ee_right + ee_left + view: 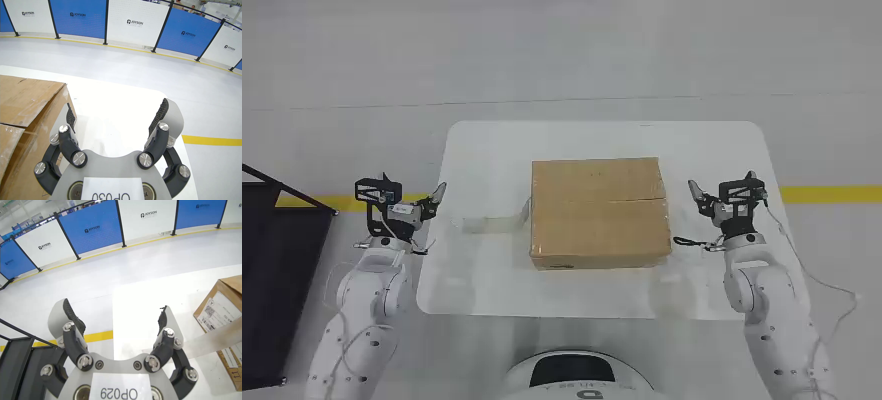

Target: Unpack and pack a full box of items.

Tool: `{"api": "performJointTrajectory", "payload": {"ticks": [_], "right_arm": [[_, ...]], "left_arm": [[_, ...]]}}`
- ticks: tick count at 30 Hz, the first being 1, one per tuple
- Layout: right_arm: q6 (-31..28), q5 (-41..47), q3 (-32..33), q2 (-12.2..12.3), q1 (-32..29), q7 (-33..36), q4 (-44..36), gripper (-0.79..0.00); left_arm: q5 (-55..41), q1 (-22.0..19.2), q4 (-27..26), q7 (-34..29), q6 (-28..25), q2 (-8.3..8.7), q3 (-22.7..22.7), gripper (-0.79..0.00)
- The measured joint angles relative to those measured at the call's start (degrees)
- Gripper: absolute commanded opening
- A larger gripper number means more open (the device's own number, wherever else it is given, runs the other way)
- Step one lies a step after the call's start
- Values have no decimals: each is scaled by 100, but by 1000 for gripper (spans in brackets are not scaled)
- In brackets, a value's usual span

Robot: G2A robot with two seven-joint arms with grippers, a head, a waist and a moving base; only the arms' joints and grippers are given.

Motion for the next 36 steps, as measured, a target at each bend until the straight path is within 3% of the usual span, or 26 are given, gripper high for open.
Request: {"api": "performJointTrajectory", "payload": {"ticks": [23, 31, 36], "right_arm": [[-37, -11, -11, 2, -2, 1, -2, 0], [-1261, 113, 247, 74, -86, 188, 86, 0], [-1335, -33, 344, 89, -129, 272, 137, 0]], "left_arm": [[0, 0, 0, 0, 0, 0, 0, 0], [0, 0, 0, 0, 0, 0, 0, 0], [0, 0, 0, 0, 0, 0, 0, 0]]}}
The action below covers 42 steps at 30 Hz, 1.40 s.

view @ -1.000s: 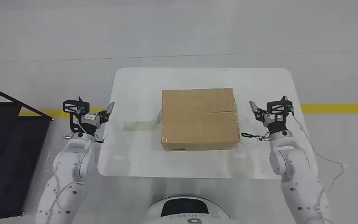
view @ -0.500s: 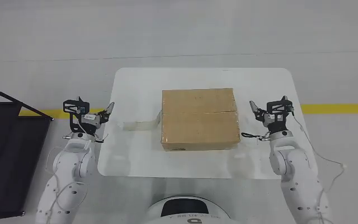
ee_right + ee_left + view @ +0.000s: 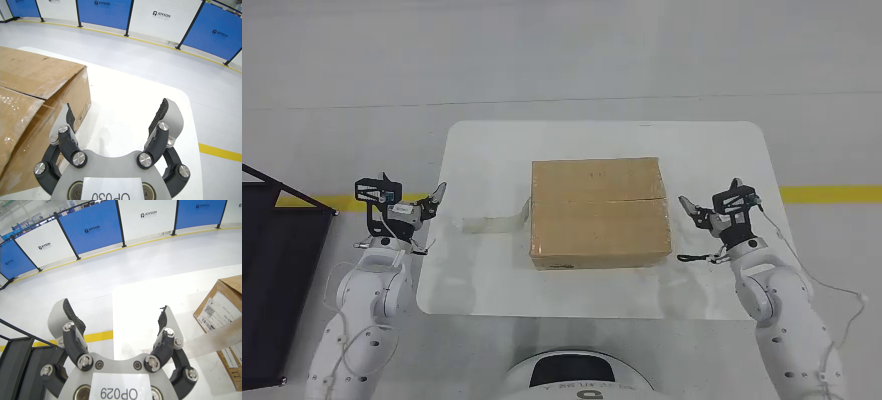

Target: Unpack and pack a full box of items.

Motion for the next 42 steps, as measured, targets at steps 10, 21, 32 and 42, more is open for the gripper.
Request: {"api": "performJointTrajectory", "payload": {"ticks": [10, 21, 32, 42], "right_arm": [[-609, 24, -37, 26, 59, 98, 69, 0], [-3371, 926, 483, 218, 275, -70, 573, 0], [-4464, 2009, 391, 623, 382, 352, 802, 0], [-4466, 1719, 490, 1012, -287, -203, 458, 0]], "left_arm": [[0, 0, 0, 0, 0, 0, 0, 0], [0, 0, 0, 0, 0, 0, 0, 0], [0, 0, 0, 0, 0, 0, 0, 0], [0, 0, 0, 0, 0, 0, 0, 0]]}}
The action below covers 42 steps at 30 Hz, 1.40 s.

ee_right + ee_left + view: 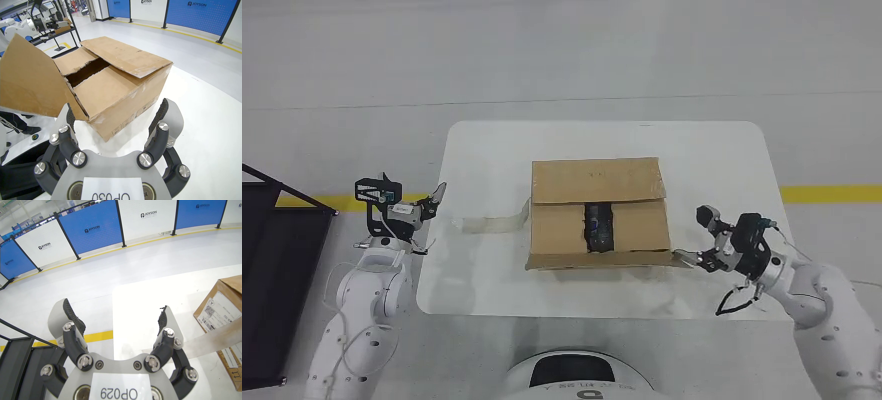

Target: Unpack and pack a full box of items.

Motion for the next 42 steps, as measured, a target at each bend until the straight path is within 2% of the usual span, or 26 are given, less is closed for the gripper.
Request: {"api": "performJointTrajectory", "payload": {"ticks": [7, 17, 24, 31, 36, 42], "right_arm": [[0, -367, -151, 261, -47, -27, 288, 0], [0, -548, -434, 424, 262, 10, 718, 0], [104, -83, -327, 463, 498, -384, 1204, 0], [-4, 291, -510, 459, 745, -474, 1196, 0], [0, 756, -827, 513, 930, -79, 1163, 0], [0, 899, -1036, 594, 911, 222, 982, 0]], "left_arm": [[0, 0, 0, 0, 0, 0, 0, 0], [0, 0, 0, 0, 0, 0, 0, 0], [0, 0, 0, 0, 0, 0, 0, 0], [0, 0, 0, 0, 0, 0, 0, 0], [0, 0, 0, 0, 0, 0, 0, 0], [0, 0, 0, 0, 0, 0, 0, 0]]}}
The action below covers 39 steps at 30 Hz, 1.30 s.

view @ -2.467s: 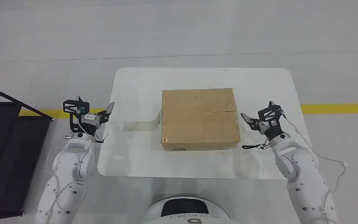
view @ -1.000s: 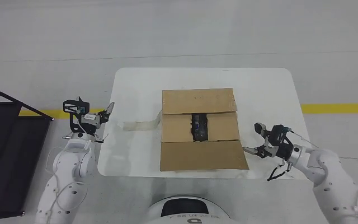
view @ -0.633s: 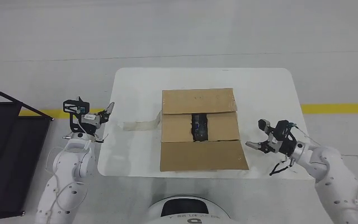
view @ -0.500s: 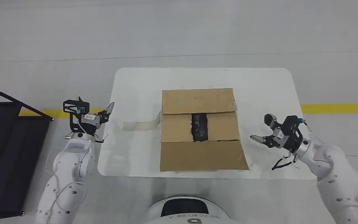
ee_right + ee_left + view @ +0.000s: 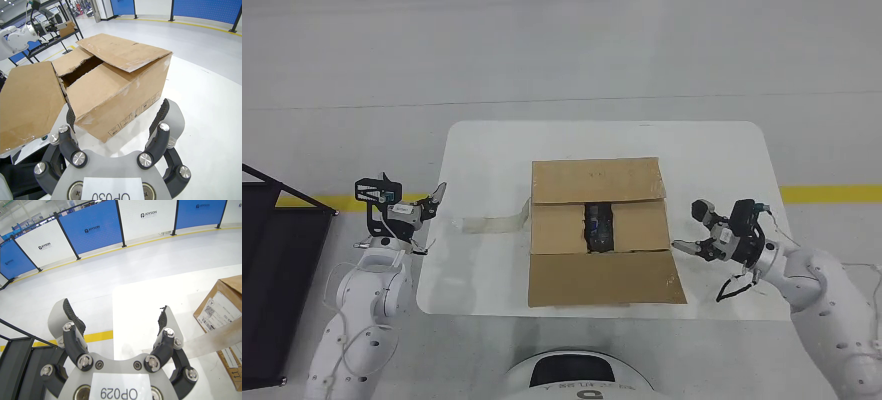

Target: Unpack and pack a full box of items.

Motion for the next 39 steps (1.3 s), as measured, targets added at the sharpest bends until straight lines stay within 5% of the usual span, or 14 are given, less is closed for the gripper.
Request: {"api": "performJointTrajectory", "payload": {"ticks": [15, 23, 30, 39], "right_arm": [[179, -793, -203, 35, -221, 356, -396, 0], [761, -972, -470, -37, -102, 289, -324, 0], [14, -706, -194, 21, -99, 103, -145, 0], [25, -394, 115, 123, -361, -431, -462, 0]], "left_arm": [[0, 0, 0, 0, 0, 0, 0, 0], [0, 0, 0, 0, 0, 0, 0, 0], [0, 0, 0, 0, 0, 0, 0, 0], [0, 0, 0, 0, 0, 0, 0, 0]]}}
